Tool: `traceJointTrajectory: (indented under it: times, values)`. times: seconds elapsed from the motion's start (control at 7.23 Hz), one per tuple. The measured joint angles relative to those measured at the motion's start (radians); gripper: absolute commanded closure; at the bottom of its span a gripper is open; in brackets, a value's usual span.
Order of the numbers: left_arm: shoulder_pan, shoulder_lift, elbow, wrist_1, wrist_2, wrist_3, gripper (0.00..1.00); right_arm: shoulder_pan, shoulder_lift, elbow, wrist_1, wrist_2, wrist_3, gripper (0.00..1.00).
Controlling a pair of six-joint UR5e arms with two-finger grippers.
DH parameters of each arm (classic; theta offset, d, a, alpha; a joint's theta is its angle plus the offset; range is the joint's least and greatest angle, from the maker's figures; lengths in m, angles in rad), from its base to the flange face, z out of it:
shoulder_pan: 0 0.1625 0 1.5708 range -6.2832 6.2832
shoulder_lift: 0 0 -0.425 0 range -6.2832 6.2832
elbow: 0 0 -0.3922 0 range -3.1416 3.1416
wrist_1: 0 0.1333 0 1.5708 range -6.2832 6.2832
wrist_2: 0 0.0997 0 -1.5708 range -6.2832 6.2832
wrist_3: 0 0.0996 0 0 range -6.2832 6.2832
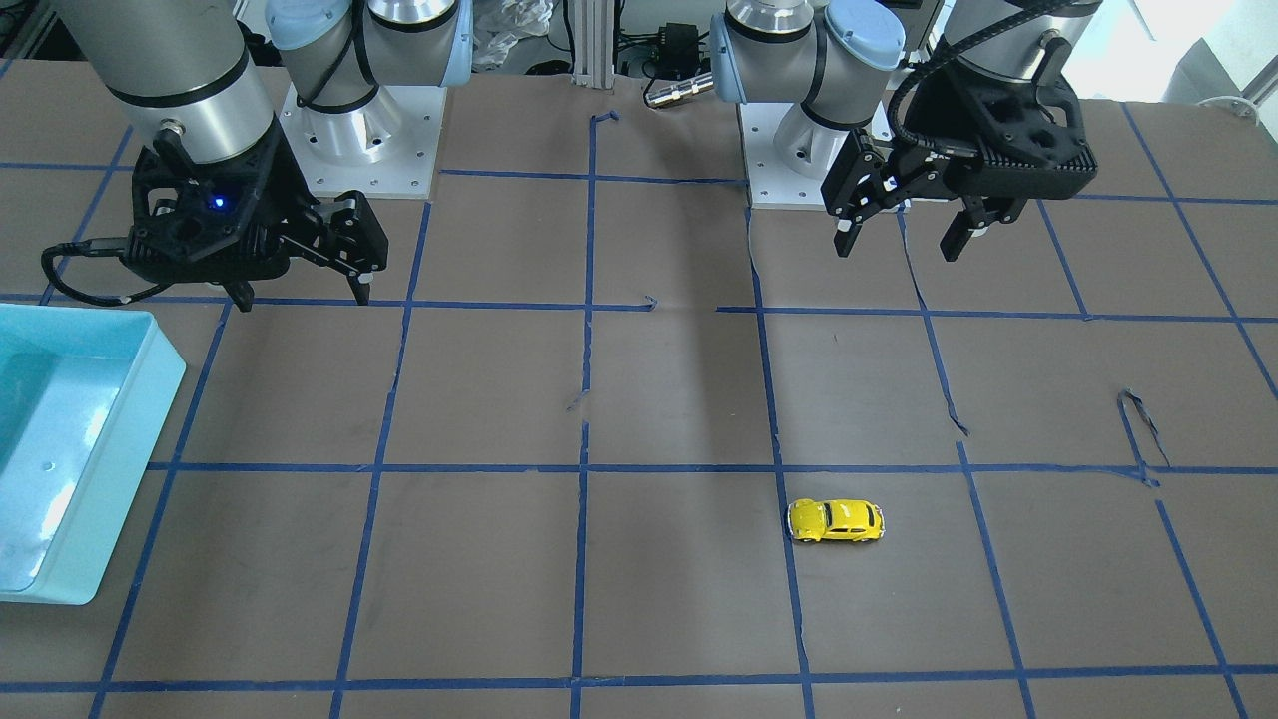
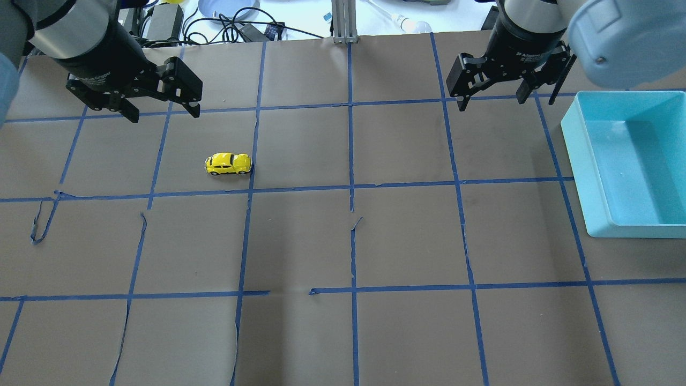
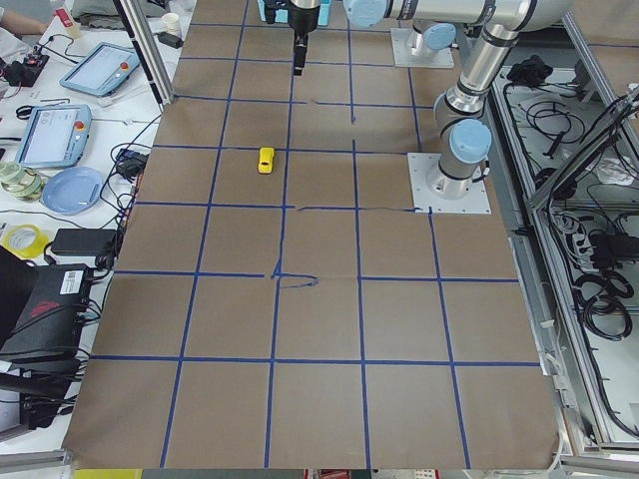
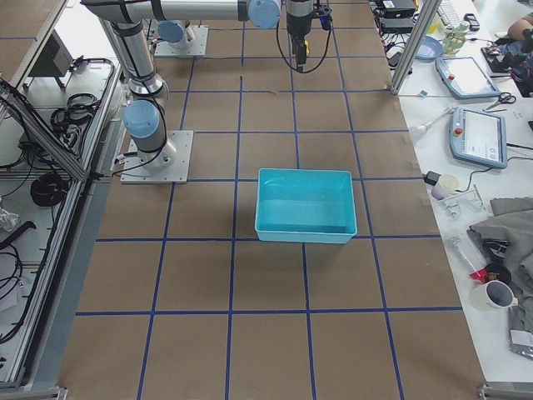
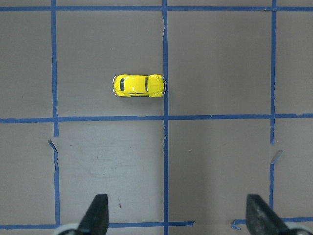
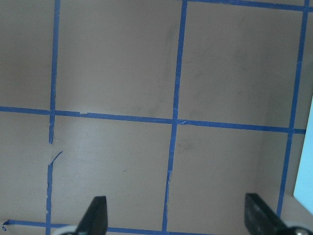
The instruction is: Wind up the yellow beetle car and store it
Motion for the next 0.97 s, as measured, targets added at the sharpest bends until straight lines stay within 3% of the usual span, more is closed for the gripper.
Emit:
traceJointTrajectory:
  times: [0.97]
  values:
    - [0.004,-0.024,0.03,-0.037,0.042,-0.022,0.0,0.0,0.0,0.0,0.0,0.0,0.001,0.0]
